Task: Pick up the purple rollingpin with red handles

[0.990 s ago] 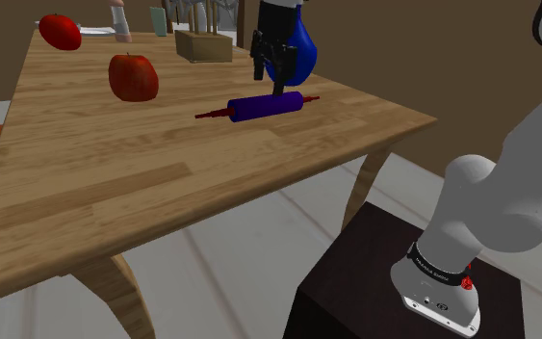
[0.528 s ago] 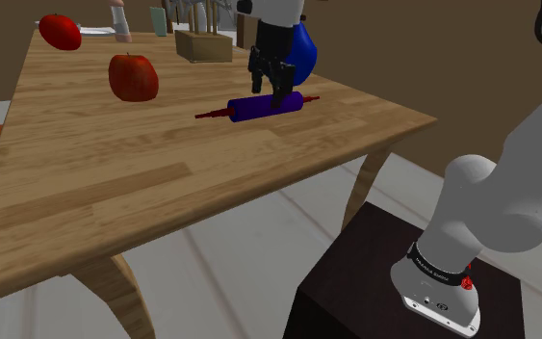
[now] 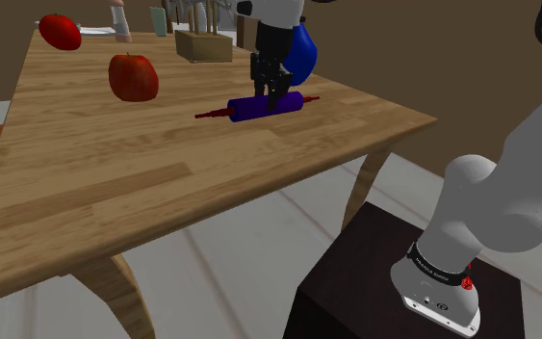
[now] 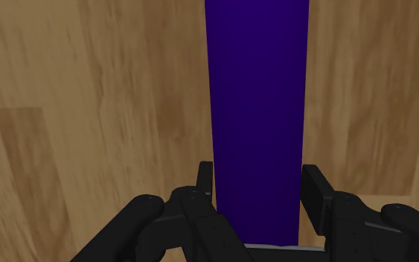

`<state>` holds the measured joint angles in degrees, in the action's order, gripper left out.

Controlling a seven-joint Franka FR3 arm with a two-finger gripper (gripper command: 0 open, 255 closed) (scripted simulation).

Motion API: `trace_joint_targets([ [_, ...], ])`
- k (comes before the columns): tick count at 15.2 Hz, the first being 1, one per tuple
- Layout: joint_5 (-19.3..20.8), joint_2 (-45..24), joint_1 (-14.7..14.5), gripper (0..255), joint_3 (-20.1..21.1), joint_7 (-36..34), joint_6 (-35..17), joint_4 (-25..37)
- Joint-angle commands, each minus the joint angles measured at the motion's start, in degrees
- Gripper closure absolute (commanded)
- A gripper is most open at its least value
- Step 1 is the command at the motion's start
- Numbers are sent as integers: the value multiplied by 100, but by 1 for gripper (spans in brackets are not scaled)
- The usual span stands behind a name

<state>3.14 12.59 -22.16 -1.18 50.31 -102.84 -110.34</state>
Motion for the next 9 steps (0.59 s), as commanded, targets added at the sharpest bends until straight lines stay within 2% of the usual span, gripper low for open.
trace_joint_targets([
  [1,-1,-3,1,255,-2,-1,0,-11],
  [3,-2,-17,0,255,1,-6,-6,-3],
  [9,-8,-81,-2,255,4,15,461,528],
])
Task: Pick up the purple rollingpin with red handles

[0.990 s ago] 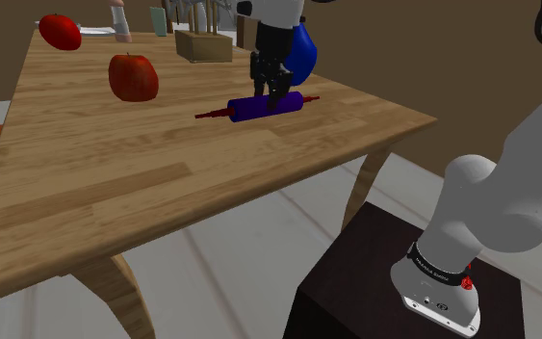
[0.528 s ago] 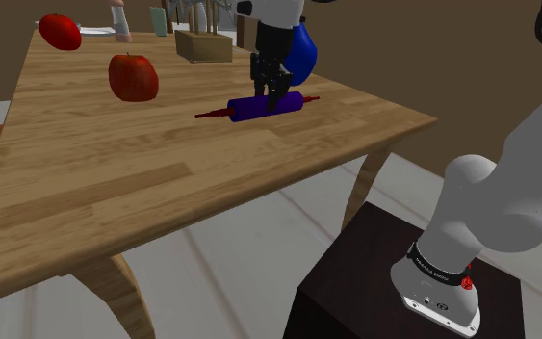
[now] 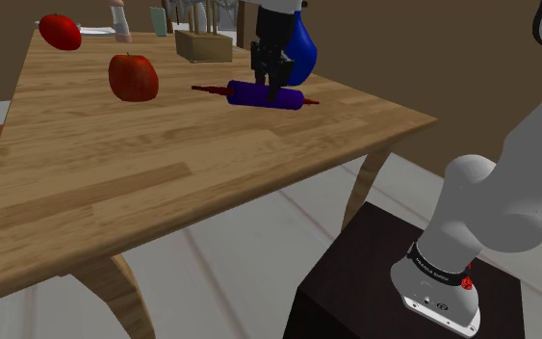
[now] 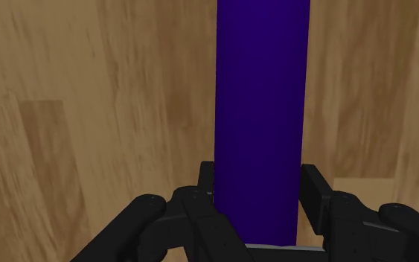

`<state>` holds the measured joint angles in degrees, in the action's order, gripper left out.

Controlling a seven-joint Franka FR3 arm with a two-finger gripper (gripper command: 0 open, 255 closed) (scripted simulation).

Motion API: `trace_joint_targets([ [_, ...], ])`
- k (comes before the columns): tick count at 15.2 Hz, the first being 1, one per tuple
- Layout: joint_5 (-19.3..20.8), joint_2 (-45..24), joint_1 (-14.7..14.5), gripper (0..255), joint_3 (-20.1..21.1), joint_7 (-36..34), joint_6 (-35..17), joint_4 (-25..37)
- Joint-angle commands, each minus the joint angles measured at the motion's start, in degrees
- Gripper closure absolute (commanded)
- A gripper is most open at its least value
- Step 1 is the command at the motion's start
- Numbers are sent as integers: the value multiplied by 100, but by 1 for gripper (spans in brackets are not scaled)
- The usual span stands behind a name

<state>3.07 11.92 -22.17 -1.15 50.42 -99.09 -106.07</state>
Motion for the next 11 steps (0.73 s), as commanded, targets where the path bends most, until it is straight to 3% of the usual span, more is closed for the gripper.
trace_joint_targets([
  [1,-2,-29,-1,255,2,7,164,195],
  [11,-8,-204,-2,255,5,37,818,1025],
])
